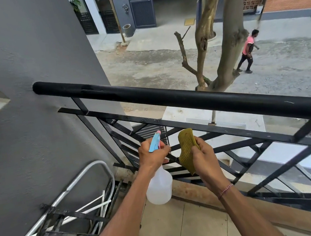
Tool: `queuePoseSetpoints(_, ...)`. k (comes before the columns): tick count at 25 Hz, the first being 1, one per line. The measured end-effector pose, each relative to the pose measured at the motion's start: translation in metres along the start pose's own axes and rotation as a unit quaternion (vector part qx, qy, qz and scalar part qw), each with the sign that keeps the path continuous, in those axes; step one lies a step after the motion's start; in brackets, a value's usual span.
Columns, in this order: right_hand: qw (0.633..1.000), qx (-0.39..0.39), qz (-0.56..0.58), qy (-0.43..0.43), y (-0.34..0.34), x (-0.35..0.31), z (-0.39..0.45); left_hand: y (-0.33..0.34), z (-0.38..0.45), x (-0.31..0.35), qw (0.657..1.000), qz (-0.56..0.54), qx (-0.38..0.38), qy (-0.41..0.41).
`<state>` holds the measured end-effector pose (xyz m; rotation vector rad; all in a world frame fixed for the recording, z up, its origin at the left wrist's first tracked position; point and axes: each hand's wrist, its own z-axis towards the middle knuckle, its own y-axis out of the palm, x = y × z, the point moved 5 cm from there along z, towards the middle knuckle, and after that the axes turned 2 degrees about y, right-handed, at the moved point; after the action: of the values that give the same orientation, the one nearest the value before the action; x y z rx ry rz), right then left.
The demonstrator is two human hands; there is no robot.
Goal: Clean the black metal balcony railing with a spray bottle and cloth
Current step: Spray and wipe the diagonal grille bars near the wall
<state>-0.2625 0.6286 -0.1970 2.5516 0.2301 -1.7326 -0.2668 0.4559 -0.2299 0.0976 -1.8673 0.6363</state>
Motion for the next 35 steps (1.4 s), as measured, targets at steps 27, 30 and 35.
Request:
queuePoseSetpoints(27, 0.986, 0.16, 0.045, -0.008, -0.123, 0.031, -0.059, 0.111, -0.063, 0.019, 0.99, 0.033, -0.128, 0.048)
queuePoseSetpoints(30, 0.983, 0.177, 0.048, -0.009, -0.136, 0.035, -0.062, 0.124, -0.067, 0.023, 0.987, 0.034, -0.145, 0.054)
queuePoseSetpoints(35, 0.98, 0.193, 0.051, -0.002, -0.152, 0.038, -0.07, 0.146, -0.078, 0.032, 0.983, 0.047, -0.166, 0.067)
